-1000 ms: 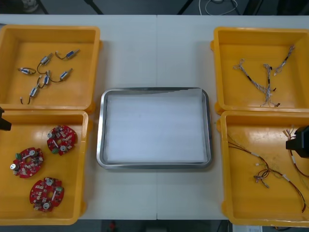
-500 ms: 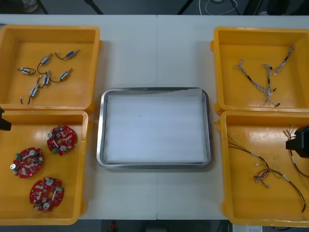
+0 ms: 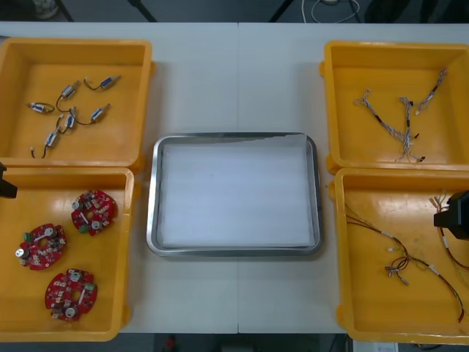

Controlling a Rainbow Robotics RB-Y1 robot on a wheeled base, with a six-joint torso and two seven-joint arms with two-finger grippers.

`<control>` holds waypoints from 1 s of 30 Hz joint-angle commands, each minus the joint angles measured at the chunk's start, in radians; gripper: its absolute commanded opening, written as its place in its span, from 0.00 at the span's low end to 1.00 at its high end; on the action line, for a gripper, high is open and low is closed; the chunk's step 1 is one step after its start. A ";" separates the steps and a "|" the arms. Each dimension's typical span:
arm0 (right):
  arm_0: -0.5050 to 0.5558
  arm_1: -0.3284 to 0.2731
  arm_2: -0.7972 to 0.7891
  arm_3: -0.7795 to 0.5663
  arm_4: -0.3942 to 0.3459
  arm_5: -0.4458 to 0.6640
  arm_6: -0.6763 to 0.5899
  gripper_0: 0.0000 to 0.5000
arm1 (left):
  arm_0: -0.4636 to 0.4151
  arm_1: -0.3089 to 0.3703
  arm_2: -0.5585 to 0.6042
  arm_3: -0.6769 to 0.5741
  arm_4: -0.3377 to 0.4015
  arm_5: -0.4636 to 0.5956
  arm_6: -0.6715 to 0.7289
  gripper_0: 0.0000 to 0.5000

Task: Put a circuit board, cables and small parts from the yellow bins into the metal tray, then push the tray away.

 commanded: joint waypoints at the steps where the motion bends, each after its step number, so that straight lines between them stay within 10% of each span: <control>1: 0.013 -0.036 0.015 -0.034 -0.008 0.003 0.008 1.00 | 0.017 -0.007 0.034 -0.027 -0.008 -0.008 -0.048 1.00; 30: 0.007 -0.022 -0.021 -0.041 -0.007 0.003 0.017 1.00 | 0.110 0.003 -0.006 -0.006 0.007 -0.103 -0.072 1.00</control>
